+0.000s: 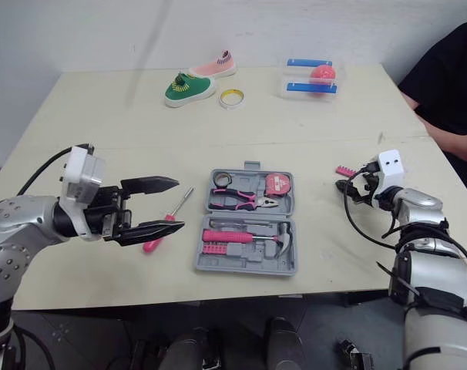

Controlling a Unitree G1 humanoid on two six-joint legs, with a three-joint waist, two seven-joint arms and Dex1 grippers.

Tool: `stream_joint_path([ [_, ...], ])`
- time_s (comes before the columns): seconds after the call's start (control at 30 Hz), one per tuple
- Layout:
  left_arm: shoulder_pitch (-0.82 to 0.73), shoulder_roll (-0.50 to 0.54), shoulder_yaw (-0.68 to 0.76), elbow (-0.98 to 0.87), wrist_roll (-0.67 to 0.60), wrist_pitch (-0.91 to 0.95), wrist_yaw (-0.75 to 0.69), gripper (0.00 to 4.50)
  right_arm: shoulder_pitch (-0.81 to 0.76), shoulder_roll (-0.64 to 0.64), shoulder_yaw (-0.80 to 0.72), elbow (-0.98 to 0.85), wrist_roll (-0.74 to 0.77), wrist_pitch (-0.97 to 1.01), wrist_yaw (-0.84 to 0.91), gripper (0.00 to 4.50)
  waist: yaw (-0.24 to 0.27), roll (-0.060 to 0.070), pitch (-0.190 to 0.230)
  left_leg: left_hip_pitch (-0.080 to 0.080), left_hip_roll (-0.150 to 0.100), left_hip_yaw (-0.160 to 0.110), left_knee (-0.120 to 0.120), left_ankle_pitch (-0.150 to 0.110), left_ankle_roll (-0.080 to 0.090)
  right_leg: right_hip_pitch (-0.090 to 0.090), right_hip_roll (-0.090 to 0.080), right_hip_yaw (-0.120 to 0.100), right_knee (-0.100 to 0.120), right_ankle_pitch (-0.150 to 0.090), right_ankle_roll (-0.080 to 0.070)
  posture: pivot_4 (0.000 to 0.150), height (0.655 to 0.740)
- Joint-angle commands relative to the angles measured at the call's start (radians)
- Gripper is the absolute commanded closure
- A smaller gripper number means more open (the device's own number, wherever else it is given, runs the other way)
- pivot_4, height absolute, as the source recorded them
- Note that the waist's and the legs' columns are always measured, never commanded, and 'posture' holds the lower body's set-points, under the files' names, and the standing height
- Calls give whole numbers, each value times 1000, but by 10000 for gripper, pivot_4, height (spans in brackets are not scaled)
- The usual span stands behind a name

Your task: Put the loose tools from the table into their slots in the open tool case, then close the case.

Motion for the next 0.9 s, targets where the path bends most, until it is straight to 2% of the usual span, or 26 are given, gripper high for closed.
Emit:
stream_joint_path([
  [0.03,-2,-14,18,-42,-10,-22,17,96,15,9,-47,-15,38,-28,-64,0,2,0,0,0,0,0,0,0,0,0,0,0,0,0,0,1500,7400],
  [0.27,57,-38,18,-57,6,-54,26,96,59,-1,-103,-58,79,-108,-98,0,11,0,0,-1,-1,0,0,0,0,0,-1,0,-1,0,0,1500,7400],
  [0.43,55,-48,-5,-28,31,-86,2,96,45,28,-174,-163,182,43,-160,0,9,0,1,-1,-2,-1,0,0,1,0,-1,1,-1,0,0,1500,7400],
  [0.57,53,-57,-15,-14,46,-102,-7,96,114,78,-170,-374,221,154,-205,0,7,1,0,-1,0,-1,-2,1,-1,-1,0,0,1,0,0,1500,7400],
  [0.67,45,-74,-35,-4,60,-114,-12,96,188,173,-155,-620,196,343,-459,0,9,1,0,-1,0,-1,-3,1,-1,-1,0,0,2,0,0,1500,7400],
  [0.73,41,-82,-47,4,70,-123,-17,96,231,230,-128,-770,187,402,-531,0,10,1,0,-1,0,-1,-2,1,-1,-2,-1,0,3,0,0,1500,7400],
  [0.9,29,-98,-65,17,90,-139,-23,96,274,329,-126,-956,171,485,-727,0,10,1,1,-5,-2,0,-2,2,-1,-8,-1,2,7,0,0,1500,7400],
])
